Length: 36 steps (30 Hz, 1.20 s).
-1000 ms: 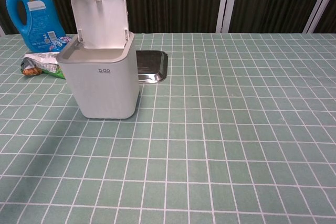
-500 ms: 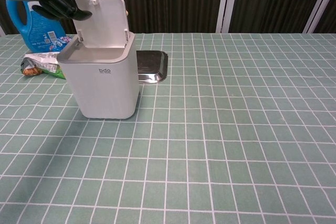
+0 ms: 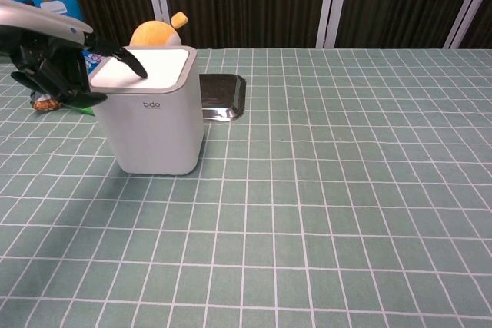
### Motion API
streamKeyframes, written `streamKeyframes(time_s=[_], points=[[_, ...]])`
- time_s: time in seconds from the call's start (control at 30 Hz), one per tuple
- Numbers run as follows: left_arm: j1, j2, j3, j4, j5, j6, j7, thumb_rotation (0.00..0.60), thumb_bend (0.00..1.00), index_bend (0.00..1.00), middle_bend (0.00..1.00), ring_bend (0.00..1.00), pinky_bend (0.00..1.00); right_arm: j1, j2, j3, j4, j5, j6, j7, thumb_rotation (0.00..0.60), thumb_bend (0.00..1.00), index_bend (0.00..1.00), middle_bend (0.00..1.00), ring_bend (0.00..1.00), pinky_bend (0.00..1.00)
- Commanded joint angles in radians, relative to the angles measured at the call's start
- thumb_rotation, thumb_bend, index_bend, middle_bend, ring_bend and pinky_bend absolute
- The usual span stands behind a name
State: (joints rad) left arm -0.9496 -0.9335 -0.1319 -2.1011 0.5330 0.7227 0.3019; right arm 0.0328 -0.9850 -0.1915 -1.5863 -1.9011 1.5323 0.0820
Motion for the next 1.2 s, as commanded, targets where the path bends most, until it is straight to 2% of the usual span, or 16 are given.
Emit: streamKeyframes(time_s=[0.03,0.23,0.3,0.33,0.37,0.43,0.5,0.53,0.57,0.67,0.73,0.8,0.9,0.97,1.07,1.2], points=[[-0.015,-0.033,0.052,0.013,0.014,0.048,0.066,0.600,0.51,0.13,1.00,1.00,1.00,-0.002,0.001,-0.001,0.001,-0.003,0.006,0.003,0.600,0.12,0.00,0.00,0.00,0.00],[-0.033,-0.043,0.077,0.006,-0.006,0.067,0.096,0.600,0.51,0.10,1.00,1.00,1.00,-0.003,0.001,-0.002,0.003,-0.005,0.011,0.007,0.600,0.12,0.00,0.00,0.00,0.00],[-0.025,-0.043,0.065,-0.013,0.031,0.122,0.096,0.600,0.51,0.08,1.00,1.00,1.00,-0.004,0.003,-0.004,0.003,-0.008,0.015,0.011,0.600,0.12,0.00,0.00,0.00,0.00],[0.012,-0.028,0.017,-0.053,0.135,0.239,0.073,0.600,0.51,0.07,1.00,0.99,1.00,-0.007,0.006,-0.004,0.003,-0.008,0.022,0.014,0.600,0.12,0.00,0.00,0.00,0.00],[0.056,-0.021,0.016,-0.088,0.221,0.313,0.058,0.600,0.51,0.06,1.00,0.97,1.00,-0.009,0.008,-0.006,0.004,-0.009,0.025,0.016,0.600,0.12,0.00,0.00,0.00,0.00],[0.140,0.000,0.045,-0.140,0.384,0.420,0.049,0.600,0.51,0.04,0.94,0.92,1.00,-0.010,0.010,-0.007,0.006,-0.012,0.030,0.017,0.600,0.12,0.00,0.00,0.00,0.00],[0.223,0.046,0.103,-0.195,0.519,0.479,0.044,0.600,0.51,0.03,0.78,0.81,0.96,-0.012,0.011,-0.008,0.007,-0.015,0.034,0.015,0.600,0.12,0.00,0.00,0.00,0.00],[0.262,0.069,0.137,-0.213,0.580,0.497,0.045,0.600,0.51,0.02,0.67,0.72,0.91,-0.013,0.011,-0.008,0.007,-0.014,0.033,0.014,0.600,0.12,0.00,0.00,0.00,0.00],[0.304,0.090,0.177,-0.221,0.650,0.516,0.046,0.600,0.49,0.02,0.52,0.57,0.79,-0.013,0.011,-0.009,0.006,-0.014,0.030,0.012,0.600,0.12,0.00,0.00,0.00,0.00],[0.477,0.121,0.327,-0.165,0.910,0.621,0.055,0.600,0.44,0.01,0.13,0.12,0.27,-0.010,0.010,-0.015,0.003,-0.017,0.014,0.003,0.600,0.12,0.00,0.00,0.00,0.00],[0.628,0.083,0.412,-0.059,1.073,0.760,0.043,0.600,0.43,0.01,0.02,0.01,0.06,-0.007,0.009,-0.018,-0.003,-0.016,-0.001,-0.004,0.600,0.12,0.00,0.00,0.00,0.00],[0.784,-0.006,0.461,0.090,1.177,0.917,0.010,0.600,0.43,0.01,0.00,0.00,0.00,-0.005,0.007,-0.021,-0.009,-0.017,-0.011,-0.012,0.600,0.12,0.00,0.00,0.00,0.00],[0.966,-0.161,0.473,0.332,1.223,1.101,-0.084,0.600,0.43,0.01,0.00,0.00,0.00,-0.007,0.001,-0.021,-0.009,-0.022,-0.013,-0.034,0.600,0.12,0.00,0.00,0.00,0.00],[1.003,-0.189,0.472,0.415,1.198,1.099,-0.066,0.600,0.42,0.02,0.00,0.00,0.00,-0.006,-0.006,-0.018,-0.006,-0.025,-0.015,-0.048,0.600,0.12,0.00,0.00,0.00,0.00],[1.019,-0.176,0.444,0.424,1.199,1.127,-0.124,0.600,0.42,0.00,0.00,0.00,0.00,0.001,-0.006,-0.016,-0.016,0.002,-0.046,-0.046,0.600,0.12,0.00,0.00,0.00,0.00],[1.023,-0.150,0.430,0.426,1.188,1.102,-0.163,0.600,0.42,0.01,0.00,0.00,0.00,-0.005,-0.003,-0.021,-0.027,-0.002,-0.043,-0.067,0.600,0.12,0.00,0.00,0.00,0.00]])
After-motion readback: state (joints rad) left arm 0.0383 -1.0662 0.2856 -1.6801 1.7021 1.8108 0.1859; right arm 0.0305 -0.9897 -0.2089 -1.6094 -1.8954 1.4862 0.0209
